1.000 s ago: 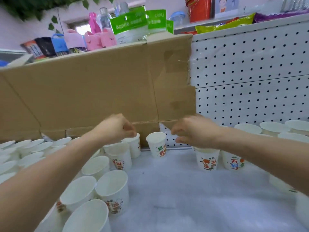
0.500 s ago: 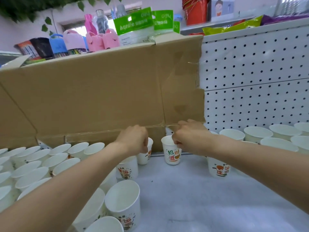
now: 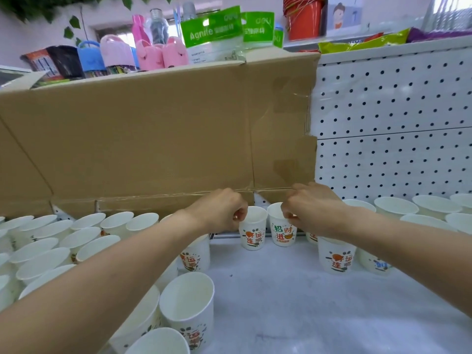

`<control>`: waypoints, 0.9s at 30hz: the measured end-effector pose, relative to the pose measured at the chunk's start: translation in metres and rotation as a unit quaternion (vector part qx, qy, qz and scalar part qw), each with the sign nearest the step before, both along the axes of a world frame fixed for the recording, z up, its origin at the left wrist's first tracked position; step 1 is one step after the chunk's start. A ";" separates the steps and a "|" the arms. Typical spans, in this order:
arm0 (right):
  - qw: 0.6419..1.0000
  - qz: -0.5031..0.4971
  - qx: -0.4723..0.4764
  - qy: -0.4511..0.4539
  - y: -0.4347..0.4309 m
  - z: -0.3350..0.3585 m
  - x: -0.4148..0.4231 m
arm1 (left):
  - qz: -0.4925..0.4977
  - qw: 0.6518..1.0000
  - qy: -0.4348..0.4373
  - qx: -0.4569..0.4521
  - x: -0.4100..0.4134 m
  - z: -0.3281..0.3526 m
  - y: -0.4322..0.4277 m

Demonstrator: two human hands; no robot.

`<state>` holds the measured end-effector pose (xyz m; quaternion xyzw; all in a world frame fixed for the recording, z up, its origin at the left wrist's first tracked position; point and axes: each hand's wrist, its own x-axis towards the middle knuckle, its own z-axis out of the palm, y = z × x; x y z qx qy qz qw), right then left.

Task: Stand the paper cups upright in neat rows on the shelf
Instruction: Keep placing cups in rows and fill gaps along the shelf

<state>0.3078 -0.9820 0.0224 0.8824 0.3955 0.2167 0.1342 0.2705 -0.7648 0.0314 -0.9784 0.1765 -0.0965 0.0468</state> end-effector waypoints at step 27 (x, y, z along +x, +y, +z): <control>0.907 0.215 0.232 0.277 0.052 -0.010 -0.155 | 0.042 0.981 -0.055 -0.181 -0.214 0.030 0.037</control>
